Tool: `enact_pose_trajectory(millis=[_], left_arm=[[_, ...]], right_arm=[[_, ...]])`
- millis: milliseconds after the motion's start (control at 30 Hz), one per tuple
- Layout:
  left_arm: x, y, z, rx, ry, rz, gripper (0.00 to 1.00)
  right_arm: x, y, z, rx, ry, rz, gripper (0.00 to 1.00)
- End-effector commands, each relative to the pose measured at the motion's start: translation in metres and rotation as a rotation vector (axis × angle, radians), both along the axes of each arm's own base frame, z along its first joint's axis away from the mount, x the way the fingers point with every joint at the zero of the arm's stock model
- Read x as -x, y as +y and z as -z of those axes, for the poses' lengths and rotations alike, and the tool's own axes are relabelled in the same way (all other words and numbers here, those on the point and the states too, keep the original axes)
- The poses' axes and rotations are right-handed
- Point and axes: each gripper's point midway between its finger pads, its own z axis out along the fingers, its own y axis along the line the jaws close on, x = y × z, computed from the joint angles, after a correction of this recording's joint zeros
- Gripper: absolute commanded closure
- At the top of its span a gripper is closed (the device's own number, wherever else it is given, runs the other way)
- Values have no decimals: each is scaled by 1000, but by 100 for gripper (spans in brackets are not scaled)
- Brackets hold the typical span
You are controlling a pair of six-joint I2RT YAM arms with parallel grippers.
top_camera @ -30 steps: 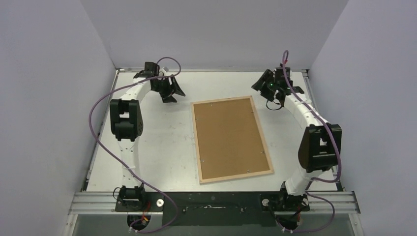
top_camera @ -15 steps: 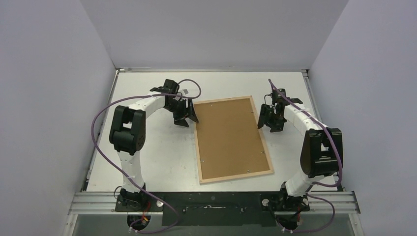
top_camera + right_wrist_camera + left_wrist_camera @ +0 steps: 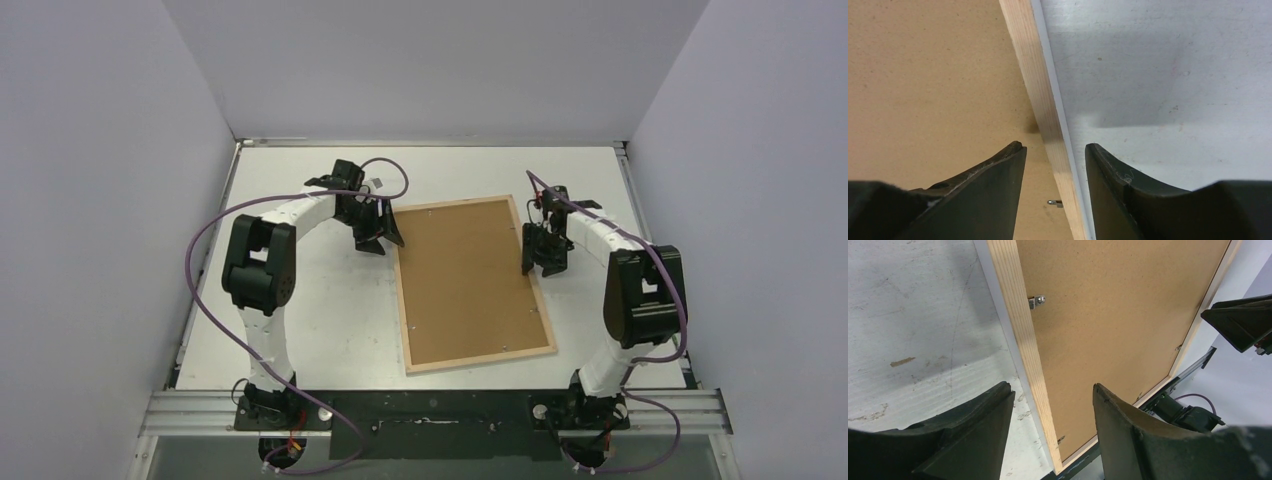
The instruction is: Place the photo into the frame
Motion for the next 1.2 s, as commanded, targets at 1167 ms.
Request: enact_pose_trajectory(millis=[1167], left_arm=[[-40, -25, -59, 131, -124, 0, 43]], right_arm=[[-6, -8, -15, 184, -57, -82, 86]])
